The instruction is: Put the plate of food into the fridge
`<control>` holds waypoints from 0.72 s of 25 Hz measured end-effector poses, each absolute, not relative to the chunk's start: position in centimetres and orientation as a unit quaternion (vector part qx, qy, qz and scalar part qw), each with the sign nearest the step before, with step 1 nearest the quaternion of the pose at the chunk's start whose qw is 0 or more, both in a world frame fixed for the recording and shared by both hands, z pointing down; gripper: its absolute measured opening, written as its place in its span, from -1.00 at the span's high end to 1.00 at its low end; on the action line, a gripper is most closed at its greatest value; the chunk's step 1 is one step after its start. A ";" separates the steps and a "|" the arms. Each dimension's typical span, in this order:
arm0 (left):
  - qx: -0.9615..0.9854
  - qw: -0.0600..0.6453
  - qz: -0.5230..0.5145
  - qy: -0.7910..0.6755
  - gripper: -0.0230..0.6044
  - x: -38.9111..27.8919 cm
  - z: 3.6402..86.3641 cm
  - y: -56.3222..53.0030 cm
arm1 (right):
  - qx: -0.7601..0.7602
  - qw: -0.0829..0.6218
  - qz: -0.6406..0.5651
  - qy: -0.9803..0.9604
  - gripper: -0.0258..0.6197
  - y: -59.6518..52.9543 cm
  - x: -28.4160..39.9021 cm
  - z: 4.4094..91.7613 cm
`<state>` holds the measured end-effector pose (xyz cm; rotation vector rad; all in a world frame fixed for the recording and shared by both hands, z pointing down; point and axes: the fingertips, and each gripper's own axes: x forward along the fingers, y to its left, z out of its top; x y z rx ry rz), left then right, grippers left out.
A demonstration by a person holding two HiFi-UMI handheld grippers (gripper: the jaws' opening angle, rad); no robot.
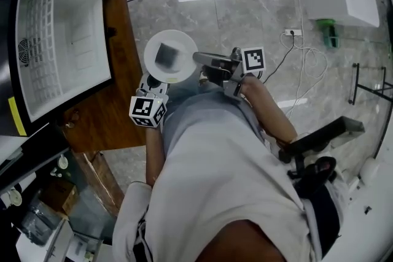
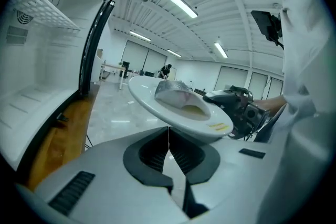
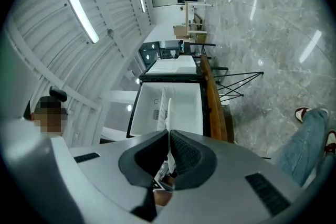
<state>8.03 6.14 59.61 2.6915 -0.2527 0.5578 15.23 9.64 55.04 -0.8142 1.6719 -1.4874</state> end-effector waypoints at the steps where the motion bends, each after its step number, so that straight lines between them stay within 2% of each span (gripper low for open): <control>1: 0.958 0.192 0.193 -0.094 0.86 8.8 59.9 4.3 | -0.315 0.369 -0.579 0.655 0.84 7.7 15.8 55.2; 10: 0.958 0.209 0.149 -0.132 0.86 14.8 57.7 -9.8 | -0.281 0.354 -0.583 0.675 0.84 -7.5 21.6 53.5; 18: 0.961 0.183 0.107 -0.177 0.86 12.3 53.2 -18.1 | -0.215 0.312 -0.568 0.730 0.84 -17.5 18.9 48.1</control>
